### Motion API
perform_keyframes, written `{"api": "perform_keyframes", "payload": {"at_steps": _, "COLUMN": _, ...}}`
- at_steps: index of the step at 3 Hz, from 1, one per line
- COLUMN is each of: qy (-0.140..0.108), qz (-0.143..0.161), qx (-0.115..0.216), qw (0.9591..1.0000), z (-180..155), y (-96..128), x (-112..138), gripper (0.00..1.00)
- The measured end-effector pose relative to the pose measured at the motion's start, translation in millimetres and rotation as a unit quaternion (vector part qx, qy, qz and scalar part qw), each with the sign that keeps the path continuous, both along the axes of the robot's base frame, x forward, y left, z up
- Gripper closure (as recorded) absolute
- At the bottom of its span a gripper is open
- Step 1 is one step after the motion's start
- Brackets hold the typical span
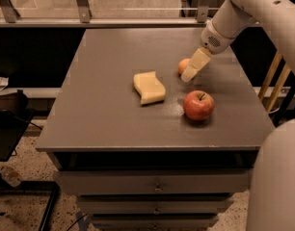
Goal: Pick orange
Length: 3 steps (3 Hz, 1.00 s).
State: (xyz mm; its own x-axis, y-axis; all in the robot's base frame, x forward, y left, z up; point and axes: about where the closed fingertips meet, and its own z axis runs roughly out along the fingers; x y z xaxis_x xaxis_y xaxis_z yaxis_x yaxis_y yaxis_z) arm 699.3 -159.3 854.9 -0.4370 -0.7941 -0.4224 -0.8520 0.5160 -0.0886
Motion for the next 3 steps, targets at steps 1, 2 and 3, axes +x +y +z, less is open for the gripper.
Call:
{"api": "perform_keyframes", "payload": {"at_steps": 1, "qy": 0.010, "qz": 0.021, "qx": 0.006, "qw": 0.9997, "z": -9.6, "y": 9.0, "x": 4.6, "gripper": 0.17}}
{"api": "perform_keyframes", "payload": {"at_steps": 2, "qy": 0.011, "qz": 0.031, "qx": 0.008, "qw": 0.9994, "z": -11.7, "y": 13.3, "x": 6.1, "gripper": 0.39}}
{"api": "perform_keyframes", "payload": {"at_steps": 3, "qy": 0.005, "qz": 0.040, "qx": 0.004, "qw": 0.9992, "z": -7.7, "y": 16.6, "x": 5.7, "gripper": 0.62}}
